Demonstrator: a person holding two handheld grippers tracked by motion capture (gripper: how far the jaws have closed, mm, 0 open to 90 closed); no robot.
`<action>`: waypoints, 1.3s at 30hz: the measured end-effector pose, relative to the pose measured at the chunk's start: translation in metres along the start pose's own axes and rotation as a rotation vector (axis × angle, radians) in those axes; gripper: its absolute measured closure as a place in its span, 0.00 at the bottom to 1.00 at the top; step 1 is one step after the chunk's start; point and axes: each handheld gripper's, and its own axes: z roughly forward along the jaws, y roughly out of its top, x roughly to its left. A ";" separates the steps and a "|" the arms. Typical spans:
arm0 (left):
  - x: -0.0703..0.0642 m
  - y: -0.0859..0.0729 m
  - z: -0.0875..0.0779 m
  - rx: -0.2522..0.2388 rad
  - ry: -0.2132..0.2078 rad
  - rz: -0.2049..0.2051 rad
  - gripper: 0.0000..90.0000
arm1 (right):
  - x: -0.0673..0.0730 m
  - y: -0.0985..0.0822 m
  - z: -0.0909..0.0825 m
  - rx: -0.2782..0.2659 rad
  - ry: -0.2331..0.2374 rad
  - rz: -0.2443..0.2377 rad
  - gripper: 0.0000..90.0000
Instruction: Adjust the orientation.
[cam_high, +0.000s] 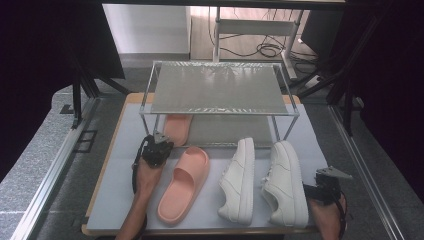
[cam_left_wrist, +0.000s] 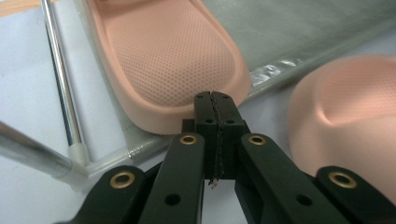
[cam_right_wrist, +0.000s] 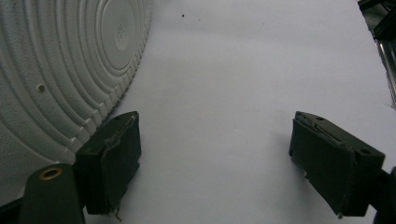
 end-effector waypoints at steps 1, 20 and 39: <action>0.000 0.000 0.001 0.004 0.007 0.004 1.00 | 0.000 0.000 0.000 0.000 0.000 0.000 0.19; 0.004 0.005 0.009 -0.007 0.014 -0.009 0.96 | 0.000 0.000 0.000 0.000 0.000 0.000 0.19; 0.011 -0.015 -0.050 -0.001 -0.091 -0.038 0.87 | 0.000 0.000 0.000 0.000 0.000 0.000 0.19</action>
